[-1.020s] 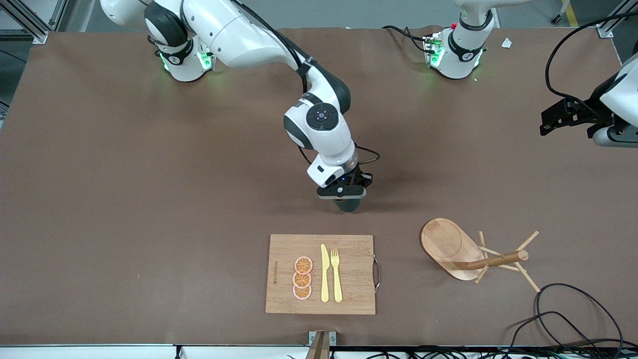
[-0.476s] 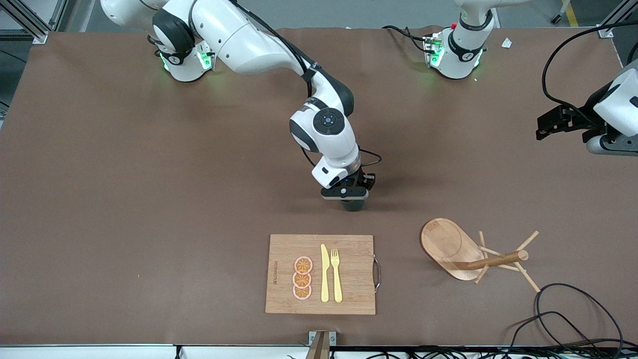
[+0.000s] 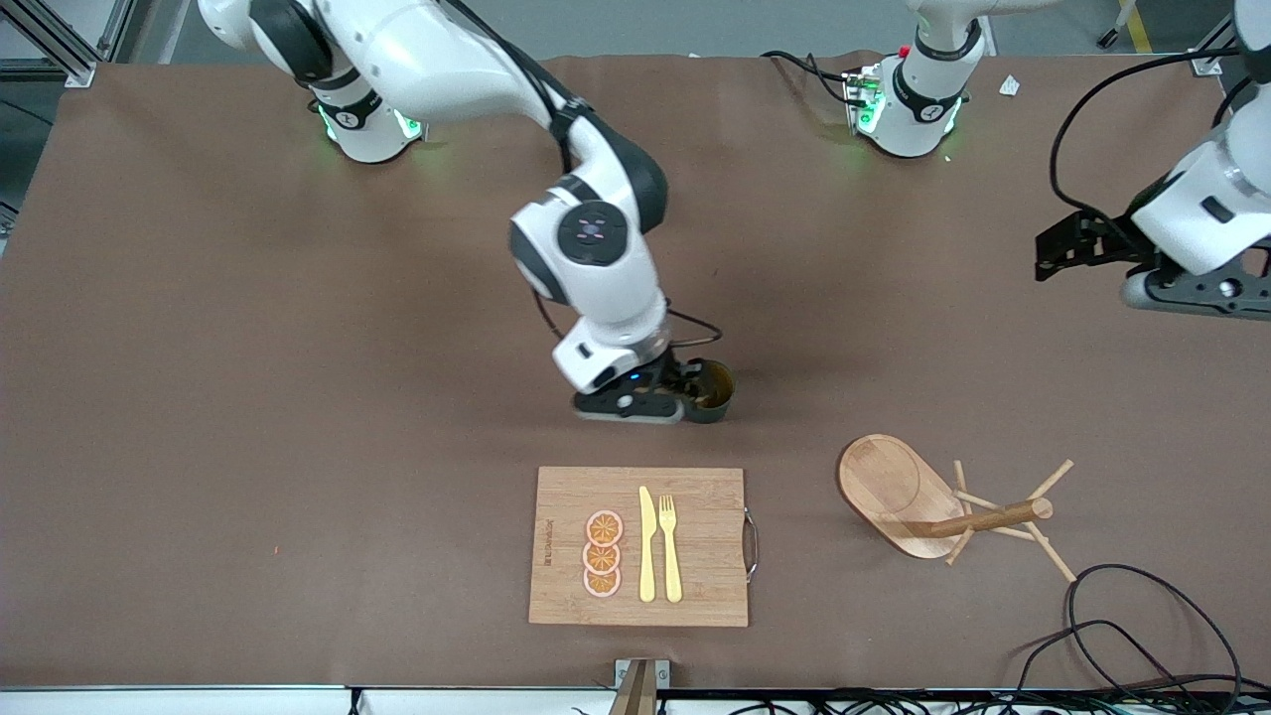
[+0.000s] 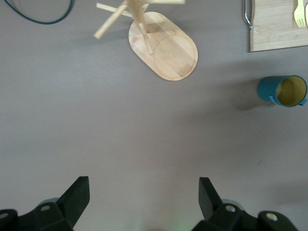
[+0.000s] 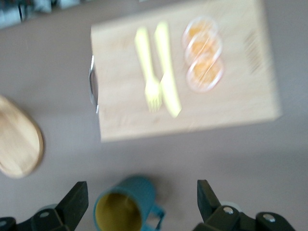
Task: Pass cup and hang on rack
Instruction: 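Carry the mug to mid-table with the right gripper and set it down, then withdraw the right gripper while the left gripper reaches the mug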
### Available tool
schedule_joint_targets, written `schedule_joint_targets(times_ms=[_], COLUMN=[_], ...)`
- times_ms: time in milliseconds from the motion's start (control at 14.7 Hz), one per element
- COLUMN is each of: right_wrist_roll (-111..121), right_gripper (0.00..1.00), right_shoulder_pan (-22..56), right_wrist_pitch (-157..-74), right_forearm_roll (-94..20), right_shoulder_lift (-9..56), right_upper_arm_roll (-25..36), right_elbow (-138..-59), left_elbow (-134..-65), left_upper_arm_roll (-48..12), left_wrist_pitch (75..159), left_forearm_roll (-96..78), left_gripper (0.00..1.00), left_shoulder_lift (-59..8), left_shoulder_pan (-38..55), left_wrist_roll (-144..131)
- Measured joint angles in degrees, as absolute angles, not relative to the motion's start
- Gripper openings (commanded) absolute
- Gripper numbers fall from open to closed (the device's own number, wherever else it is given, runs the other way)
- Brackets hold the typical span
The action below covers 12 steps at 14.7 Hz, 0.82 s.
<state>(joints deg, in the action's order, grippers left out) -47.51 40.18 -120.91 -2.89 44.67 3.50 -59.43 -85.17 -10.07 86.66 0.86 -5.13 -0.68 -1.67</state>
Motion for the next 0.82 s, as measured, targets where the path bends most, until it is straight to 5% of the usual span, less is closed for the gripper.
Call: schedule_joint_targets(times_ms=[340,816], right_wrist_roll=[-32.7,-19.7], right_gripper=[1.0,1.0], right_shoulder_pan=[23.63,7.41], right_wrist_pitch=[-106.33,-99.75], right_forearm_roll=[-3.04,-3.07], right_shoulder_lift=[36.25,34.37], right_upper_arm_roll=[4.84,4.62], right_elbow=[-59.7,-59.91], left_elbow=[-85.2,-85.27], left_upper_arm_roll=[-10.25,-10.35], left_wrist_pitch=[89.04,94.36], left_forearm_roll=[3.32,7.88], left_gripper=[1.0,1.0], left_shoulder_lift=[-8.13,-15.45], left_shoulder_pan=[7.47,19.36], left_wrist_roll=[-14.69,-35.31])
